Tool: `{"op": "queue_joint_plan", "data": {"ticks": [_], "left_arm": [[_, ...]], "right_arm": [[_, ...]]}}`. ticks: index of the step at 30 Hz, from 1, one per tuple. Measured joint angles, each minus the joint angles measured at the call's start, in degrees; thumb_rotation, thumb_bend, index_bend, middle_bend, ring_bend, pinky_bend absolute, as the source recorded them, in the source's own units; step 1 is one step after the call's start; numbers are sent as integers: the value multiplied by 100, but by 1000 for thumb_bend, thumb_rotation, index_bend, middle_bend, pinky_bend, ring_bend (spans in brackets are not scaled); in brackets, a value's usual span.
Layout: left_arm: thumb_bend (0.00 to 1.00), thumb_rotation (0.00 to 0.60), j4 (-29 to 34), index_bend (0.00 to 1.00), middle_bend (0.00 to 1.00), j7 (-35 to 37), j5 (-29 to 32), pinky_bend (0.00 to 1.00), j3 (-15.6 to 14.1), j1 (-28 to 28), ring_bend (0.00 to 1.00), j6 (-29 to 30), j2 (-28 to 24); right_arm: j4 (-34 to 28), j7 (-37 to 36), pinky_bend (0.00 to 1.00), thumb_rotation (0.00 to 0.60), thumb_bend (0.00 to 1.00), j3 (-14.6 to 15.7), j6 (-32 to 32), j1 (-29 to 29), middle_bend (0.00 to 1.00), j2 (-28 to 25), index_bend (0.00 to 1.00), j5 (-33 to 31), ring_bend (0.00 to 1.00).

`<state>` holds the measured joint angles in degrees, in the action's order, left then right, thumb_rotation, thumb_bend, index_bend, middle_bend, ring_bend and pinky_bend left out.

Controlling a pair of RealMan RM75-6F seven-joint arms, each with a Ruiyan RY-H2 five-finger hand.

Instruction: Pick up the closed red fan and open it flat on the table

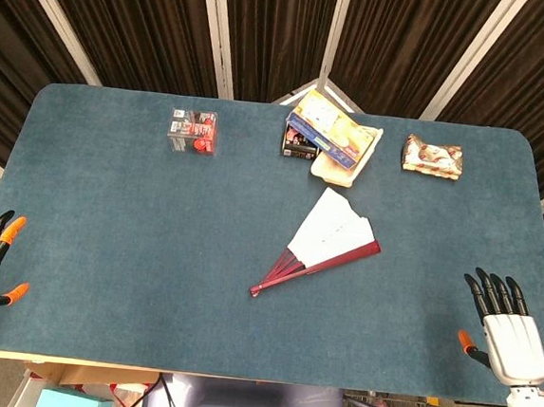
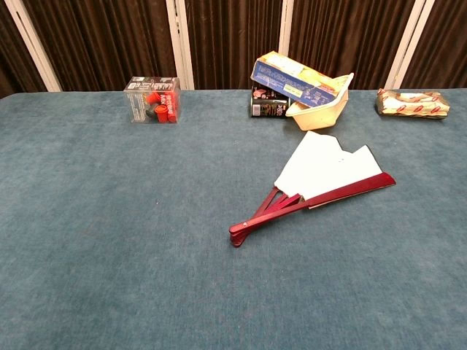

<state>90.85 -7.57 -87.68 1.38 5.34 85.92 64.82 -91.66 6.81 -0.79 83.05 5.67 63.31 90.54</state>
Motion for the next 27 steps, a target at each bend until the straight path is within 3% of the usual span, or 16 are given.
{"op": "queue_joint_plan", "data": {"ticks": [27], "left_arm": [[0,600,47,0,0,0,90,0,44,5,0,-31,-11]], "right_arm": [[234,-93,36,600,294,94,44,128,0,203,0,469,0]]}}
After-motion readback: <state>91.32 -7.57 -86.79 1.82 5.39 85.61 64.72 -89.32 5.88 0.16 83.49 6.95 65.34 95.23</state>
